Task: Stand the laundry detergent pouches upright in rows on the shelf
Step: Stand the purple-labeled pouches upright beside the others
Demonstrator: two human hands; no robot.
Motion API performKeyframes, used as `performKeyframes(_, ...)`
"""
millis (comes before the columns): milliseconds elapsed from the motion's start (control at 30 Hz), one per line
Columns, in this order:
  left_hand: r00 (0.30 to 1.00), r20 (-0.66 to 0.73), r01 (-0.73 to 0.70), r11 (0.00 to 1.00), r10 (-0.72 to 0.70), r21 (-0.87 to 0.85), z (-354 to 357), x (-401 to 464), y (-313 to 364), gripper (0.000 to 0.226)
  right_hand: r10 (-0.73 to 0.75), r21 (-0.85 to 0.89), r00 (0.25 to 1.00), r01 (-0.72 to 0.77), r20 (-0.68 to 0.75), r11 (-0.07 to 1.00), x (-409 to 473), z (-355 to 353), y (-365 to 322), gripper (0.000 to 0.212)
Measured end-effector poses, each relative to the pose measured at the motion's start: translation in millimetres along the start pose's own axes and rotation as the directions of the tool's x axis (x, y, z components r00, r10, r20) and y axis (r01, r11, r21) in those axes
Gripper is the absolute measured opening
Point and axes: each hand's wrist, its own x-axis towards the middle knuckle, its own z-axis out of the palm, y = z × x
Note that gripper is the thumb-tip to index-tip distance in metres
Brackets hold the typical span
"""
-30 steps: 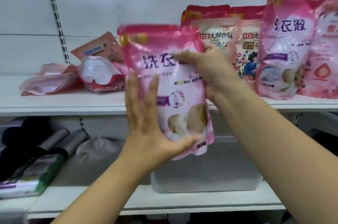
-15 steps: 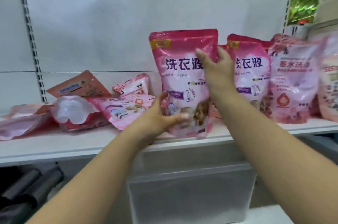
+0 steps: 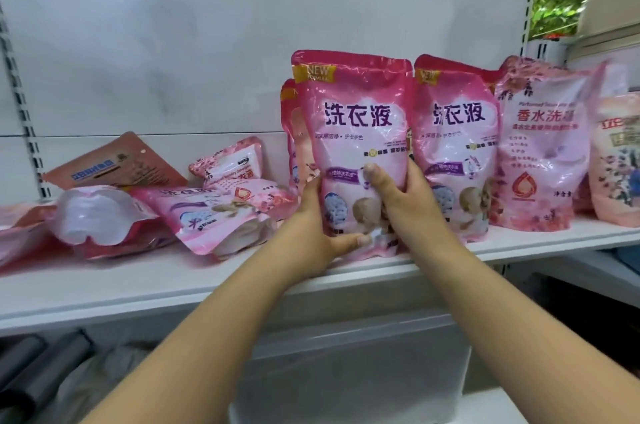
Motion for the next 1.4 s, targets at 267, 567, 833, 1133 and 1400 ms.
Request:
performKeyframes(267, 0.999, -0.045, -0.003, 0.983, 0.012, 0.184, -2.6, -6.0, -10.4, 0.082, -0.059, 0.002, 0.997, 0.059, -0.051, 0.998, -2.9, 0.5, 8.0, 0.056)
performKeyframes(567, 0.989, -0.089, -0.089, 0.948, 0.122, 0.306, -14.7, -26.9, -11.0, 0.065, -0.299, -0.492, 0.944, 0.195, -0.140, 0.848, -23.9, -0.9, 10.7, 0.069)
performKeyframes(833, 0.965, -0.095, -0.171, 0.861, 0.244, 0.479, -128.7, -80.6, -31.0, 0.066, -0.623, -0.626, 0.782, 0.494, 0.018, 0.603, -46.5, 65.6, -26.8, 0.037)
performKeyframes(1133, 0.980, -0.169, 0.009, 0.823, 0.106, 0.568, -220.1, -33.5, -90.5, 0.113, 0.168, -0.656, 0.955, 0.035, 0.245, 0.754, 22.0, 163.8, -47.5, 0.064)
performKeyframes(1400, 1.000, -0.020, 0.028, 0.819, -0.021, 0.573, -220.2, -20.0, -123.1, 0.091, 0.412, -0.680, 0.897, -0.203, 0.159, 0.705, 87.9, 181.1, -25.2, 0.074)
